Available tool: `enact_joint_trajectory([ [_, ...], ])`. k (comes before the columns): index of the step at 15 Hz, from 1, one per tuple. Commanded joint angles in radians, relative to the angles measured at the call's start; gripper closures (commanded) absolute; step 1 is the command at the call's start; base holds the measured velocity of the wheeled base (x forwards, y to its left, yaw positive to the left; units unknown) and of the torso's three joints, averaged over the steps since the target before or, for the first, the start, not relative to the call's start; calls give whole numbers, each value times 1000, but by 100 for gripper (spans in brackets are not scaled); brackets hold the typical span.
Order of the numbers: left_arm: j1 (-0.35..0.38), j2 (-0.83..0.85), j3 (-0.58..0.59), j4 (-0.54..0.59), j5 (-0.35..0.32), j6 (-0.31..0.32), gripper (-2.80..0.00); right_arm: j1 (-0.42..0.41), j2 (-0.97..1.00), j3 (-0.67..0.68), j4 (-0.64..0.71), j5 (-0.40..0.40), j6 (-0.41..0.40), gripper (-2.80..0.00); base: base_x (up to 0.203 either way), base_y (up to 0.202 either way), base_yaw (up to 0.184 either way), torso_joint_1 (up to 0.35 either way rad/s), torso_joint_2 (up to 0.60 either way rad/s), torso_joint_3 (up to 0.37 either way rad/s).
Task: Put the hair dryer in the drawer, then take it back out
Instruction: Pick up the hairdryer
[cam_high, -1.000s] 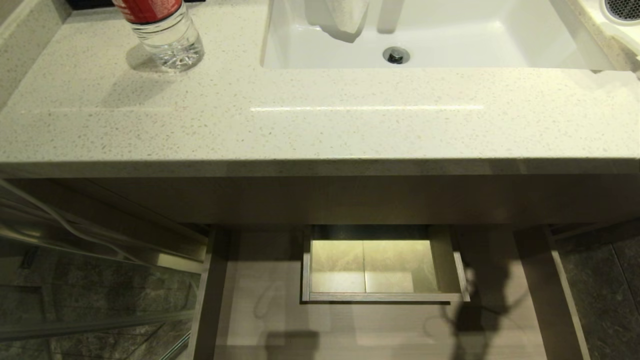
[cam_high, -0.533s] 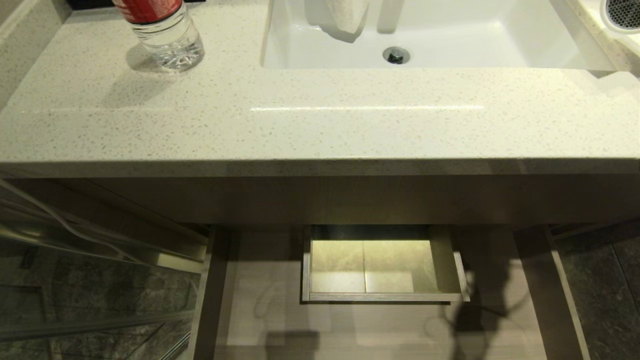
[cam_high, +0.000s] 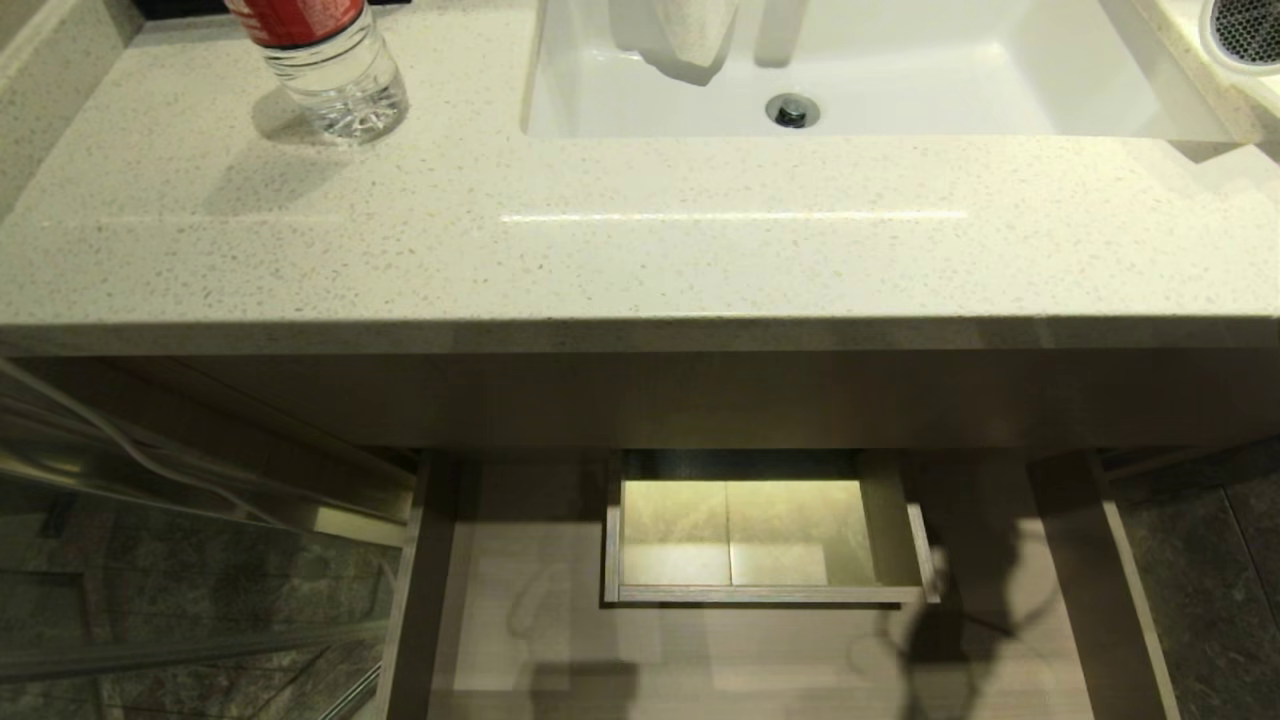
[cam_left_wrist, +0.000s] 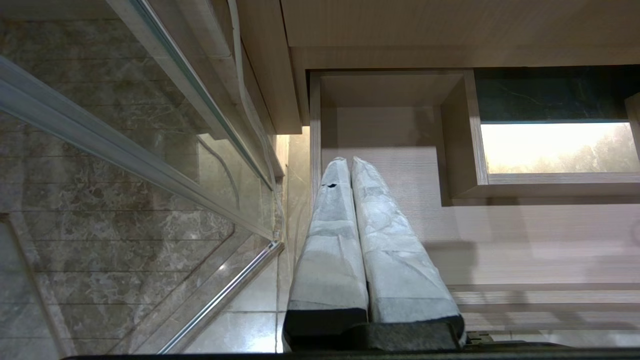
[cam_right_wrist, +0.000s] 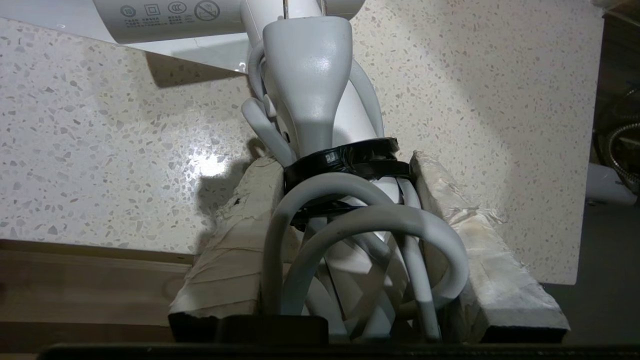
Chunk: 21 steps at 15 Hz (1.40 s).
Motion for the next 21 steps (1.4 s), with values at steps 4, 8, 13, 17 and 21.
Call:
enact_joint_trajectory([
  [4,0,0,0,0,0,0,0,0,-3,4,4,5,-2,0,0,0,0,0,0,0],
  [8,0,0,1,0,0,0,0,0,-26,28,-7,9,-5,0,0,0,0,-162,76,-95],
  [13,0,0,1,0,0,0,0,0,-32,28,-11,11,-10,0,0,0,0,-364,117,-238],
  [17,0,0,0,0,0,0,0,0,-53,53,-11,11,-10,0,0,0,0,-360,68,-283],
  [21,-1,0,0,0,0,0,0,0,-65,63,-8,11,-8,0,0,0,0,-336,24,-317],
])
